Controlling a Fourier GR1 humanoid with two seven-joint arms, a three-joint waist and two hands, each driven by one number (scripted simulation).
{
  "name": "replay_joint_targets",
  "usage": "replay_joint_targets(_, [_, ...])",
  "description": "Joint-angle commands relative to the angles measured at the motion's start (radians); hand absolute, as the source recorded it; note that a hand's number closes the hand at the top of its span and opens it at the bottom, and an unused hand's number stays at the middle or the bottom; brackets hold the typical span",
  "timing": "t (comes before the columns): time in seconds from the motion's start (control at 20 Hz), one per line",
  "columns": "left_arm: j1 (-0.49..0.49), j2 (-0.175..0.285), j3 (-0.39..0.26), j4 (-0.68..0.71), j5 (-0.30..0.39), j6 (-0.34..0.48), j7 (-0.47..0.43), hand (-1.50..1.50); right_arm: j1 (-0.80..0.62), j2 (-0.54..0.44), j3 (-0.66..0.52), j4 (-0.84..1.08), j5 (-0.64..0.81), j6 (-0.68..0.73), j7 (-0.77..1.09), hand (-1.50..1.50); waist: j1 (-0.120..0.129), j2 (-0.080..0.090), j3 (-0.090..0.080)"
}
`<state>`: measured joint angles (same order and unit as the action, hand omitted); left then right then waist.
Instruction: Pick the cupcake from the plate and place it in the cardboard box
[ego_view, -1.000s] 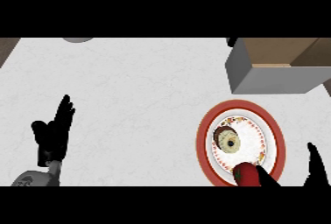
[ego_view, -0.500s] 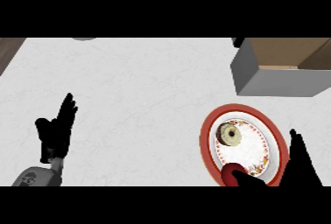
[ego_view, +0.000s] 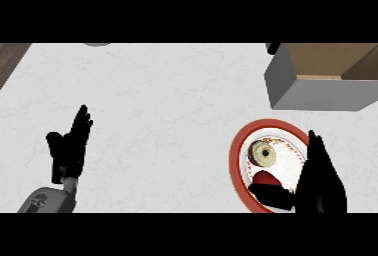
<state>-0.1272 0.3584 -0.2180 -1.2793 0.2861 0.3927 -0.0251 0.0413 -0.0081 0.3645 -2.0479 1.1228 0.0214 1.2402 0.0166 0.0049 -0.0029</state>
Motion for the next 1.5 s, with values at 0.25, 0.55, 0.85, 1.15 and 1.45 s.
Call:
replay_joint_targets(0.25, [0.022,-0.002,0.015,0.013,-0.003,-0.019,-0.031,0.0,-0.12,0.008,-0.069,0.133,-0.053,0.068,0.247,-1.5,0.001,-0.001,0.0])
replay_joint_targets(0.55, [-0.016,-0.013,0.014,0.011,-0.016,-0.008,-0.007,0.0,-0.209,0.008,-0.123,0.21,-0.082,0.049,0.247,-1.5,-0.002,-0.002,0.0])
replay_joint_targets(0.85, [0.005,-0.029,-0.001,0.014,-0.035,0.004,-0.004,0.0,-0.244,0.008,-0.144,0.3,-0.113,0.006,0.247,-1.5,0.004,-0.003,0.001])
replay_joint_targets(1.15, [0.018,-0.029,0.015,0.001,-0.027,-0.012,-0.017,0.0,-0.269,0.008,-0.195,0.314,-0.116,0.059,0.247,-1.5,-0.007,-0.007,0.001])
replay_joint_targets(1.45, [0.03,-0.025,0.02,0.004,-0.039,-0.018,-0.032,0.0,-0.282,0.008,-0.207,0.427,-0.135,0.035,0.247,-1.5,0.003,-0.003,0.001])
